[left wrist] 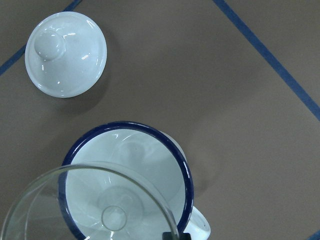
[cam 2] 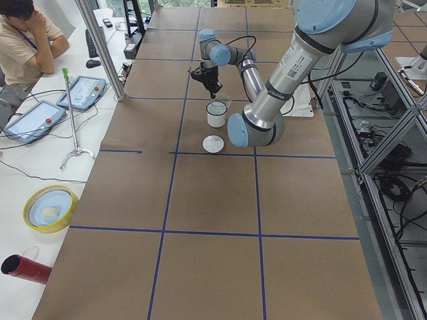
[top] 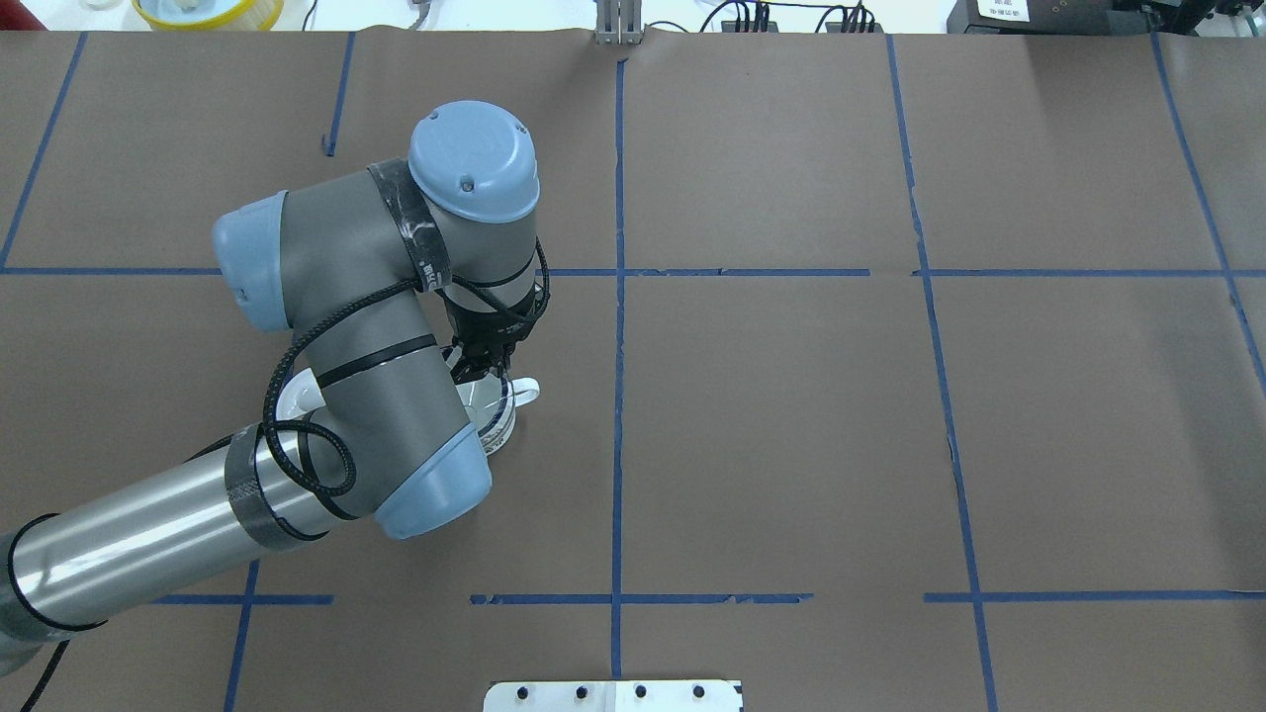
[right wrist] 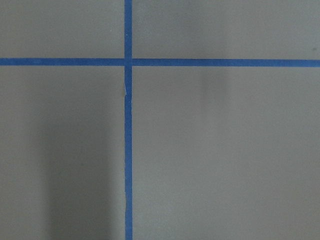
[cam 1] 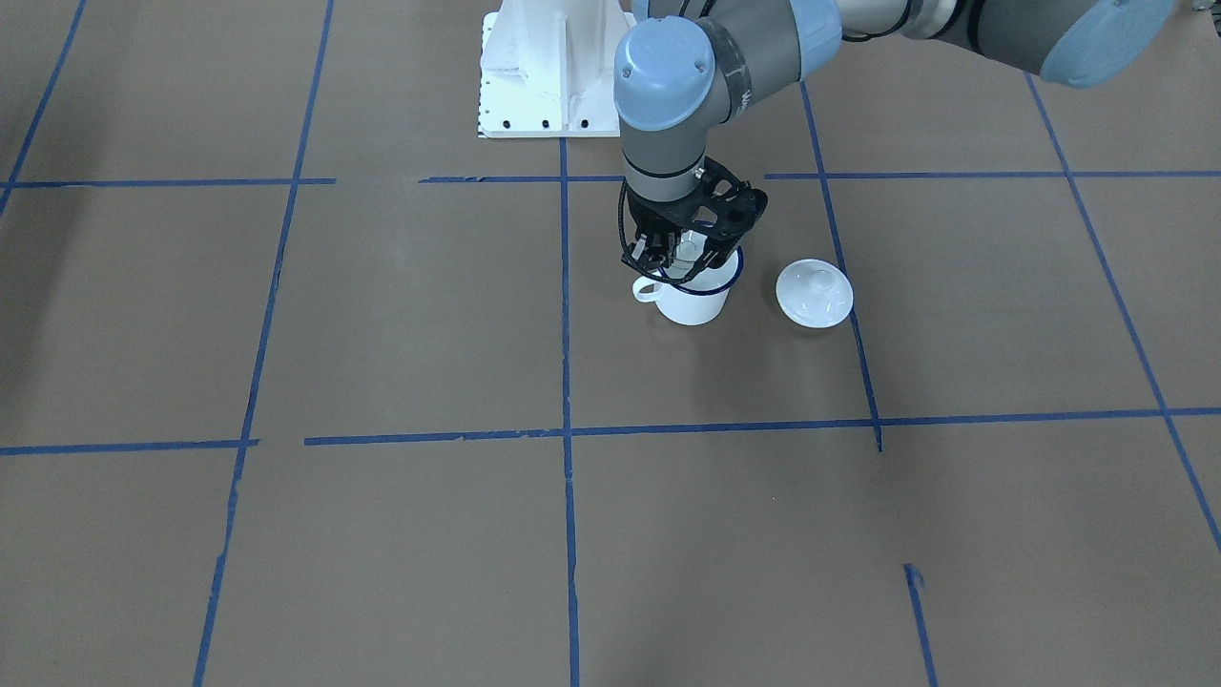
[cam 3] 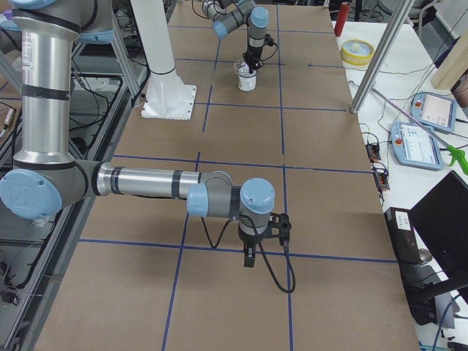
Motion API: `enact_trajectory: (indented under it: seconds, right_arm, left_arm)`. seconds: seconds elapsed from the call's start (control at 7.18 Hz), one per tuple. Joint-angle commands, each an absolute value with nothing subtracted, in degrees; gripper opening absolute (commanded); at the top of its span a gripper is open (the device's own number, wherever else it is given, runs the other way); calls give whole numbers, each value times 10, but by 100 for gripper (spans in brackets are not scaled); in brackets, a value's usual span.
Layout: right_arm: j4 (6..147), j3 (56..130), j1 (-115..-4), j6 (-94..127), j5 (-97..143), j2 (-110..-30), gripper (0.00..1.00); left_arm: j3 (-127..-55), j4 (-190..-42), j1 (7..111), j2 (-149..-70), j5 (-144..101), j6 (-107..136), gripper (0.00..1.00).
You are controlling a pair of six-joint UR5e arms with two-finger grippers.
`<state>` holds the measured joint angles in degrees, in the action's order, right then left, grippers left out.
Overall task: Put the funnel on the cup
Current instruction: 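Carry the funnel over the mug and lower it into the mug opening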
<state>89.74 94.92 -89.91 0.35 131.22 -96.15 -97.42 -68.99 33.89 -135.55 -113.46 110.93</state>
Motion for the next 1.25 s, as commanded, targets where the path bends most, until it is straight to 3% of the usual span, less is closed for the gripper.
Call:
enact_trajectory:
  seconds: [0.0,1.11]
  right_arm:
    - [897,949,-899,4,1312,-962,100]
    - [897,949,-899,4,1312,-962,100]
  left_arm:
    - [-974,-690,339,-1350,-1134,1080,0]
    - [-979,-695,342,-1346,-1103,1047,0]
